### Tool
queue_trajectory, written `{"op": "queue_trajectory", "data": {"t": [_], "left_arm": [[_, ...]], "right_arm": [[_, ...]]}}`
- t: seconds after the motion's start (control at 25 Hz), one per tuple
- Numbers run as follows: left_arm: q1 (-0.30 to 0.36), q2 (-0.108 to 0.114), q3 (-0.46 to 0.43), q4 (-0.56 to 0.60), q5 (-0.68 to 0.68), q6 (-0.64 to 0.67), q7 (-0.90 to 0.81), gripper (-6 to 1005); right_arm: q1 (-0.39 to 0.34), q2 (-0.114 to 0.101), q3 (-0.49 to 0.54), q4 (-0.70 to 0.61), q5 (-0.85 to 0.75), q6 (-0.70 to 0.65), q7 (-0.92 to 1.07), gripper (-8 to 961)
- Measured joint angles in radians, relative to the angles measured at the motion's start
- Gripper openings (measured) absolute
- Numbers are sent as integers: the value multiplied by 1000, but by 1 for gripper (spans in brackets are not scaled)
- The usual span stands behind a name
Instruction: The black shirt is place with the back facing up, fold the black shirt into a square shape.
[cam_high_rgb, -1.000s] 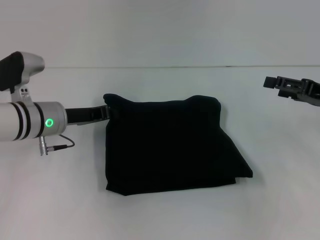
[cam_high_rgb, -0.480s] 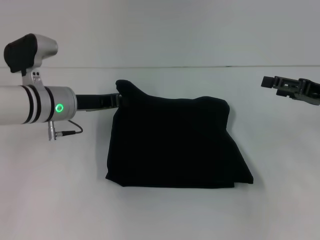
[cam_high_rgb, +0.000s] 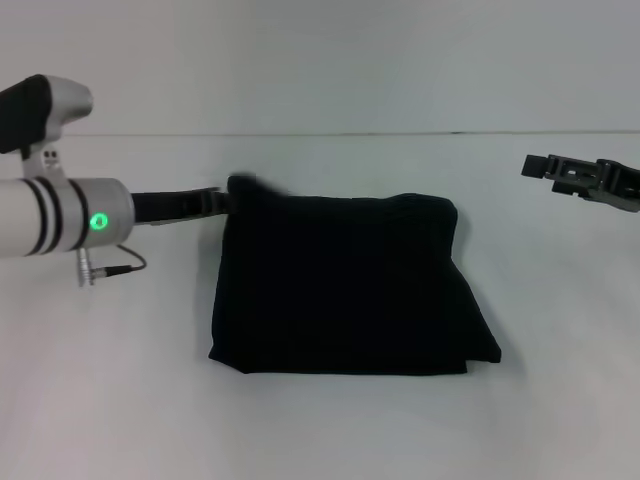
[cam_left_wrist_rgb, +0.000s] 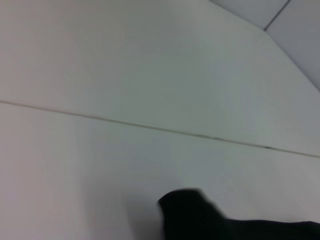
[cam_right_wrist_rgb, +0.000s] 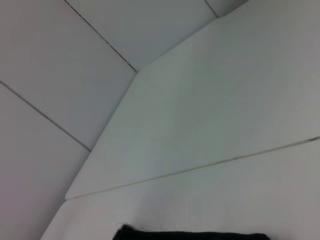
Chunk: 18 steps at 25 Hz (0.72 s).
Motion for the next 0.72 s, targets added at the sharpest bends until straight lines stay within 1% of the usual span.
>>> {"op": "queue_trajectory", "data": {"t": [0.16, 0.2, 0.28, 0.32, 0.36, 0.4, 0.48, 0.52, 0.56, 0.6, 0.64, 0.72], "left_arm": [[66, 0, -8, 102, -3, 12, 0, 37], [98, -1, -14, 161, -14, 36, 1, 38], [137, -6, -27, 246, -44, 108, 16, 121], [155, -10, -34, 286, -63, 155, 31, 162], [172, -16, -42, 328, -87, 222, 59, 204], [196, -26, -51, 383, -126, 327, 112, 245], [226, -42, -57, 453, -191, 481, 200, 332], [238, -49, -58, 474, -226, 552, 245, 375], [247, -55, -57, 489, -257, 616, 288, 419], [251, -57, -54, 493, -277, 664, 322, 462], [252, -58, -50, 495, -292, 709, 356, 542], [249, -59, -22, 496, -284, 762, 411, 701]], "right_arm": [[-11, -10, 13, -4, 7, -19, -44, 914], [-14, -12, 17, -9, 8, -28, -58, 914], [-24, -11, 25, -43, 10, -74, -93, 914], [-32, -7, 28, -67, 10, -105, -112, 914], [-39, 1, 29, -97, 10, -143, -136, 914], [-49, 12, 30, -138, 10, -186, -161, 914], [-66, 39, 27, -220, 7, -266, -207, 914], [-76, 55, 24, -266, 3, -297, -222, 914], [-89, 86, 14, -352, -12, -329, -220, 914], [-89, 86, 14, -352, -12, -329, -220, 914], [-92, 101, 8, -396, -27, -336, -210, 914], [-86, 121, -6, -464, -81, -334, -166, 914]]}}
